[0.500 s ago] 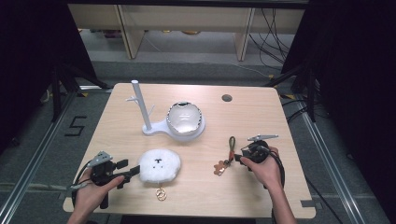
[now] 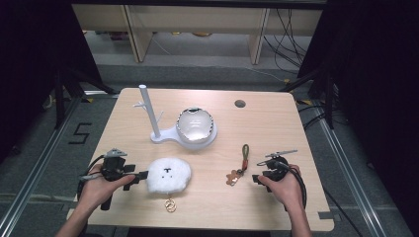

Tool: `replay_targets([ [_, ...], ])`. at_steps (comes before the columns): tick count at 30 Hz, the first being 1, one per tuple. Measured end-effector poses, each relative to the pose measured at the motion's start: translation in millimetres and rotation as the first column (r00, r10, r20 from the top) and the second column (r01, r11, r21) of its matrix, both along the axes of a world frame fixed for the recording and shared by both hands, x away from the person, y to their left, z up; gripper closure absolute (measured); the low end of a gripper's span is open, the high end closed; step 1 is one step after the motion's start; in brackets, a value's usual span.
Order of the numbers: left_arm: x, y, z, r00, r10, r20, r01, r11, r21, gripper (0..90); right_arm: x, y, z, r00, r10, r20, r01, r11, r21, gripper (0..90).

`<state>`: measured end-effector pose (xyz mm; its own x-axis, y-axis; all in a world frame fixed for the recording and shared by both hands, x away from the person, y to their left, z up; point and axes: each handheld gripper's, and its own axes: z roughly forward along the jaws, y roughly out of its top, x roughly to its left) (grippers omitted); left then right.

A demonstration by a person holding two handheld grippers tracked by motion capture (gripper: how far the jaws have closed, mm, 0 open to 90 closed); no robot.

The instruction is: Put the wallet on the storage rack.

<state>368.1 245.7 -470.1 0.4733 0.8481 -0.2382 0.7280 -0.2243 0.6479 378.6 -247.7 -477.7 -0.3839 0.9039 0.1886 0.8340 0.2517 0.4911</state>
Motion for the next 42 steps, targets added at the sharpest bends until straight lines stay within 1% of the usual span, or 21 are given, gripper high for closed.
replay_targets([
  [1,2.9,-2.4,2.0,0.9994,0.000,-0.036,0.000,0.9999,0.011,33.6,-1.5,0.7,-0.8,1.0000,0.006,0.004,-0.006,1.000,0.025,49.8],
  [3,8.3,-7.6,4.1,0.9966,-0.010,-0.081,0.012,0.9997,0.021,33.6,-2.8,-0.3,-1.9,0.9999,0.014,0.006,-0.014,1.000,0.021,49.3],
  [4,8.3,-7.6,4.1,0.9966,-0.010,-0.081,0.012,0.9997,0.021,33.4,-2.8,-0.3,-1.9,0.9999,0.014,0.006,-0.014,1.000,0.021,49.3],
  [5,12.1,-11.1,4.2,0.9931,-0.020,-0.116,0.024,0.9993,0.029,33.1,-3.4,-0.2,-2.4,0.9998,0.017,0.005,-0.017,0.999,0.028,48.9],
  [9,21.9,-15.6,0.5,0.9870,-0.014,-0.160,0.020,0.9992,0.035,32.8,-4.5,-0.5,-3.5,1.0000,0.007,0.000,-0.007,0.999,0.033,48.7],
  [12,25.9,-18.0,-1.8,0.9843,-0.011,-0.176,0.017,0.9993,0.034,32.8,-4.8,-0.6,-4.7,1.0000,0.005,0.004,-0.005,0.999,0.035,48.6],
  [16,34.0,-22.6,-6.2,0.9801,-0.025,-0.197,0.036,0.9981,0.051,32.8,-4.1,-0.1,-4.8,0.9999,0.008,0.010,-0.008,1.000,0.019,48.2],
  [17,37.9,-25.0,-8.7,0.9770,-0.024,-0.212,0.039,0.9971,0.065,32.8,-5.5,2.2,-3.6,1.0000,-0.001,0.004,0.001,0.999,0.037,48.0],
  [19,39.8,-26.5,-9.9,0.9781,-0.022,-0.207,0.037,0.9970,0.068,32.8,-5.5,1.7,-3.3,0.9999,0.012,0.008,-0.012,0.999,0.034,47.9],
  [21,43.3,-30.2,-12.9,0.9754,-0.020,-0.220,0.038,0.9963,0.077,33.4,-6.3,2.3,-3.4,0.9997,0.023,0.007,-0.023,0.999,0.036,47.4],
  [24,44.9,-32.4,-15.2,0.9767,-0.022,-0.214,0.041,0.9956,0.085,34.6,-6.7,2.8,-2.6,0.9999,0.013,-0.002,-0.012,0.999,0.044,46.8],
  [26,44.9,-34.2,-16.8,0.9731,-0.024,-0.229,0.044,0.9954,0.085,36.1,-6.3,2.1,-2.6,0.9998,0.017,0.000,-0.017,0.999,0.048,46.3],
  [27,47.0,-31.4,-16.9,0.9689,-0.061,-0.240,0.091,0.9893,0.114,37.0,-6.7,2.4,-2.2,0.9999,0.016,0.005,-0.017,0.999,0.048,46.3],
  [29,47.0,-31.9,-17.9,0.9684,-0.058,-0.243,0.085,0.9907,0.106,37.6,-6.3,1.5,-3.1,0.9995,0.028,0.017,-0.028,0.999,0.038,46.3],
  [31,46.9,-32.4,-18.5,0.9658,-0.053,-0.254,0.082,0.9912,0.105,40.7,-7.1,2.4,-1.4,0.9999,0.015,0.007,-0.015,0.999,0.050,46.3],
  [33,46.5,-33.0,-19.6,0.9635,-0.051,-0.263,0.078,0.9924,0.095,41.9,-7.1,2.4,-2.3,0.9995,0.016,0.026,-0.017,0.998,0.062,46.3],
  [36,45.6,-32.8,-19.5,0.9648,-0.050,-0.258,0.078,0.9920,0.099,45.6,-7.0,2.2,-3.8,0.9989,0.027,0.038,-0.029,0.998,0.057,46.3],
  [37,44.1,-35.7,-20.9,0.9689,-0.023,-0.246,0.042,0.9965,0.073,47.6,-7.4,3.3,-3.2,0.9995,0.018,0.026,-0.020,0.998,0.064,46.3],
  [38,43.9,-33.6,-19.9,0.9661,-0.045,-0.254,0.071,0.9928,0.096,50.3,-7.5,4.0,-4.1,0.9994,0.016,0.030,-0.018,0.998,0.068,46.2],
  [40,42.8,-34.6,-22.0,0.9706,-0.031,-0.239,0.049,0.9963,0.070,58.0,-7.3,4.7,-6.1,0.9990,0.032,0.032,-0.034,0.997,0.062,46.2],
  [42,42.0,-32.7,-21.3,0.9696,-0.047,-0.240,0.067,0.9948,0.077,63.6,-7.7,5.7,-5.7,0.9993,0.027,0.025,-0.029,0.997,0.066,46.2],
])
